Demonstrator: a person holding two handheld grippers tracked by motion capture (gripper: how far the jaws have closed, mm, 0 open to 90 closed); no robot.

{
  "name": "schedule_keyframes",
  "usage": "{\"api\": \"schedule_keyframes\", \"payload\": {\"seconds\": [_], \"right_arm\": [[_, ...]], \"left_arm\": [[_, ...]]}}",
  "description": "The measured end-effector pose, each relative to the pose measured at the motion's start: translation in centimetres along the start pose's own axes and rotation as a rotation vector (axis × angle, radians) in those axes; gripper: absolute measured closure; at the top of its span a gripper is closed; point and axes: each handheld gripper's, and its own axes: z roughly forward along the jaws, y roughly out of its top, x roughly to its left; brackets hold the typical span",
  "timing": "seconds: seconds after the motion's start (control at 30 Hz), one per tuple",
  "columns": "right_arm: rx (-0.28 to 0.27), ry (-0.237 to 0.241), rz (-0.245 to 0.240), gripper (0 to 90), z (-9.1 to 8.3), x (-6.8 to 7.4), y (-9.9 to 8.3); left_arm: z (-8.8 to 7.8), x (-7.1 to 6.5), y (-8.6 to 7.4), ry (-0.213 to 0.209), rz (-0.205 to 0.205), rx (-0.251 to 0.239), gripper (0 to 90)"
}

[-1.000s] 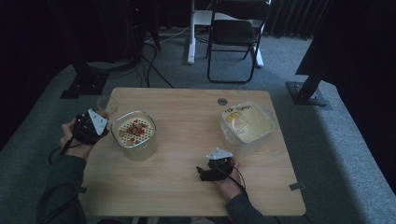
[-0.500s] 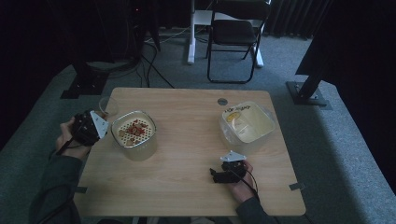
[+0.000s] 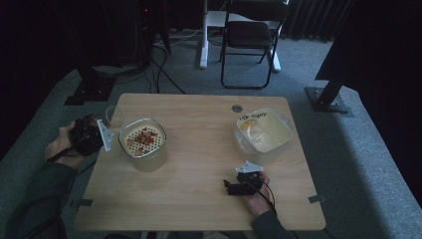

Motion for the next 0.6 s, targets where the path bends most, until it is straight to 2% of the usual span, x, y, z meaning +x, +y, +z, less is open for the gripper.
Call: {"api": "schedule_keyframes", "payload": {"seconds": [0.07,0.1,0.13,0.2,0.27,0.37,0.4,0.43,0.5,0.53,0.57,0.6], "right_arm": [[-0.001,0.001,-0.001,14.4,0.0,0.0,0.0],[-0.001,0.001,-0.002,14.4,0.0,0.0,0.0],[-0.002,0.001,-0.003,14.4,0.0,0.0,0.0],[-0.001,0.002,-0.001,14.5,0.0,0.0,0.0],[0.0,0.002,-0.001,14.5,0.0,0.0,0.0],[0.0,0.002,-0.001,14.5,0.0,0.0,0.0],[0.0,0.002,-0.002,14.6,0.0,0.0,0.0],[0.0,0.002,-0.002,14.6,0.0,0.0,0.0],[-0.001,0.003,-0.002,14.7,0.0,0.0,0.0],[-0.001,0.003,-0.002,14.7,0.0,0.0,0.0],[-0.001,0.003,-0.003,14.7,0.0,0.0,0.0],[-0.001,0.003,-0.003,14.7,0.0,0.0,0.0]], "left_arm": [[-0.1,0.0,0.1,0.008,0.044,0.012,42.4],[-0.1,-0.1,0.2,0.015,0.091,0.021,42.4],[-0.1,-0.1,0.2,0.016,0.11,0.023,42.4],[-0.1,-0.1,0.3,0.013,0.123,0.022,42.5],[-0.2,0.0,0.4,0.022,0.153,0.025,42.5],[-0.2,0.0,0.6,0.029,0.169,0.028,42.5],[-0.3,0.0,0.8,0.032,0.192,0.025,42.5],[-0.3,0.0,0.8,0.032,0.192,0.025,42.5],[-0.4,-0.1,1.1,0.049,0.248,0.027,42.6],[-0.4,-0.1,1.1,0.049,0.248,0.027,42.7],[-0.5,-0.1,1.2,0.055,0.266,0.027,42.8],[-0.5,-0.3,1.4,0.065,0.309,0.025,42.8]]}}
